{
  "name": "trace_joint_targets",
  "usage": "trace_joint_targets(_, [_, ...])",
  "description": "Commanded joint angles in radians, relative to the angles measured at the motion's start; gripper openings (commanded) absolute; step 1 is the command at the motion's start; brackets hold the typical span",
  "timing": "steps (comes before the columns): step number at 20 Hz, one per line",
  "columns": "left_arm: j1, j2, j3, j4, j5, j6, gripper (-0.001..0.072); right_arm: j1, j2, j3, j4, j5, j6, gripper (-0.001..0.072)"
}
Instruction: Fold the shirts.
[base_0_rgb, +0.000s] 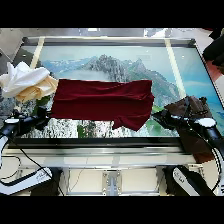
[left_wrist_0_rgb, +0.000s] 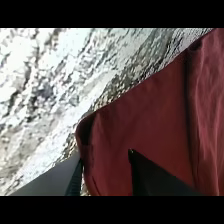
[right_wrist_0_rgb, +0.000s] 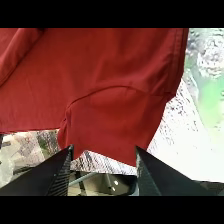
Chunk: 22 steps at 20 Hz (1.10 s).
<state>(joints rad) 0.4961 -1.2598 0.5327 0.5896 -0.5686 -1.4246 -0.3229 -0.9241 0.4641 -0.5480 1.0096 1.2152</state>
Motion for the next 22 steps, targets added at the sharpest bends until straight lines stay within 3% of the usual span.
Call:
trace_joint_targets(1, [-0.042, -0.024, 0.018, 0.0, 0.045, 0.004, 0.019, 0.003, 0.001, -0.001, 0.002, 0.002, 0.008, 0.0451])
trace_joint_targets(2, [-0.053, -0.031, 0.026, 0.0, 0.046, 0.005, 0.0023, 0.013, 0.0, -0.001, -0.004, 0.0, 0.03, 0.045])
trace_joint_targets(5, [-0.078, -0.032, 0.056, 0.0, 0.037, 0.004, 0.0017, 0.098, -0.002, -0.003, -0.127, -0.024, 0.113, 0.045])
trace_joint_targets(7, [-0.079, -0.032, 0.079, 0.001, 0.018, 0.005, 0.0017, 0.164, -0.002, -0.01, -0.219, -0.116, 0.242, 0.0451])
trace_joint_targets(8, [-0.079, -0.032, 0.089, 0.002, 0.008, 0.017, 0.0017, 0.197, -0.01, -0.012, -0.211, -0.149, 0.258, 0.045])
trace_joint_targets(17, [-0.079, -0.032, 0.098, 0.001, -0.035, 0.046, 0.0017, 0.441, -0.268, -0.011, -0.075, -0.34, 0.255, 0.0448])
trace_joint_targets(19, [-0.079, -0.032, 0.098, 0.001, -0.035, 0.048, 0.0017, 0.471, -0.273, -0.011, -0.072, -0.362, 0.255, 0.0337])
trace_joint_targets(22, [-0.079, -0.032, 0.098, 0.001, -0.043, 0.073, 0.0017, 0.497, -0.273, -0.01, -0.044, -0.374, 0.254, 0.0293])
